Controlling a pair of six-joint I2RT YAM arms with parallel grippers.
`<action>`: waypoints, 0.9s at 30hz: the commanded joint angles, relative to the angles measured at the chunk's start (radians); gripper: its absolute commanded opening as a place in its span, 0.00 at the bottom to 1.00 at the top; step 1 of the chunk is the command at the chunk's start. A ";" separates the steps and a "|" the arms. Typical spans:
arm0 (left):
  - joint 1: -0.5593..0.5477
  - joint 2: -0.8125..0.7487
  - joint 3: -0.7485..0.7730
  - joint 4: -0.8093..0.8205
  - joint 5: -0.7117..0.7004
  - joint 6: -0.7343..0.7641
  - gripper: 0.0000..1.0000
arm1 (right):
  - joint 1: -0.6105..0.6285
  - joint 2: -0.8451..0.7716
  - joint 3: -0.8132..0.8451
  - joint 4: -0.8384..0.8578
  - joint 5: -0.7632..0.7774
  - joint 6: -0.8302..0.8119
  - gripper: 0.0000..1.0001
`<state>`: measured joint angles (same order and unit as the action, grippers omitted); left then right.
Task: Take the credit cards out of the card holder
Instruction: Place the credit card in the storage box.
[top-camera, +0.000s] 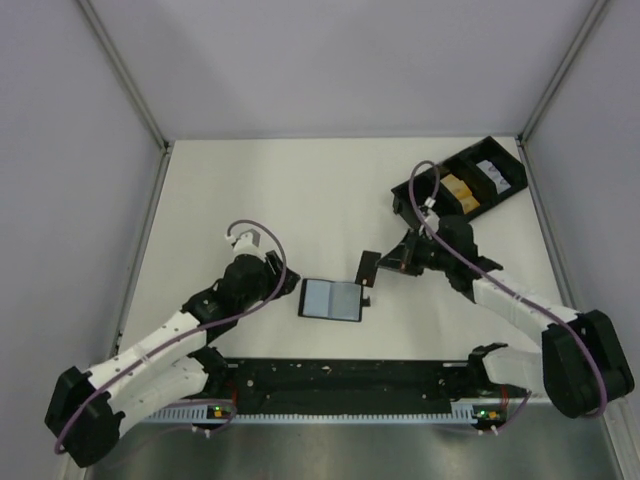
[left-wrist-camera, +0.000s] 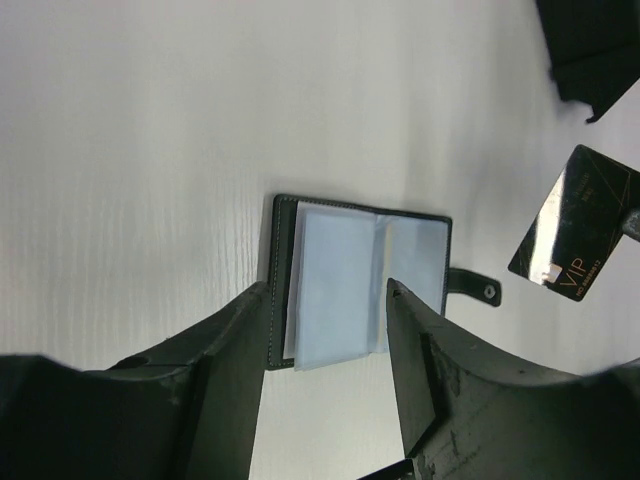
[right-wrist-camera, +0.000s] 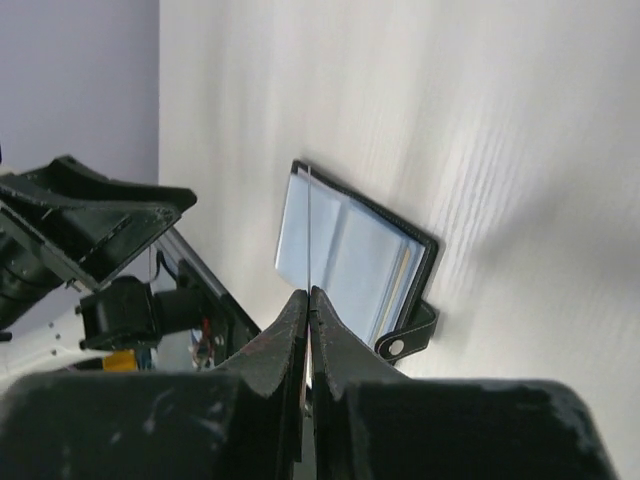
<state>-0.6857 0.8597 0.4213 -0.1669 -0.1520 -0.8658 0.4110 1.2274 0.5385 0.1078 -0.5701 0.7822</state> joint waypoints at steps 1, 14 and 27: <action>0.044 -0.086 0.114 -0.098 -0.052 0.082 0.55 | -0.128 -0.098 0.073 -0.049 -0.040 -0.001 0.00; 0.215 -0.117 0.362 -0.224 -0.052 0.419 0.58 | -0.403 0.029 0.225 0.069 0.044 0.075 0.00; 0.317 -0.169 0.326 -0.189 -0.072 0.479 0.59 | -0.491 0.299 0.374 0.177 0.156 0.112 0.00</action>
<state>-0.4007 0.7044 0.7551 -0.3775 -0.2432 -0.4118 -0.0639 1.4647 0.8268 0.1959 -0.4637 0.8764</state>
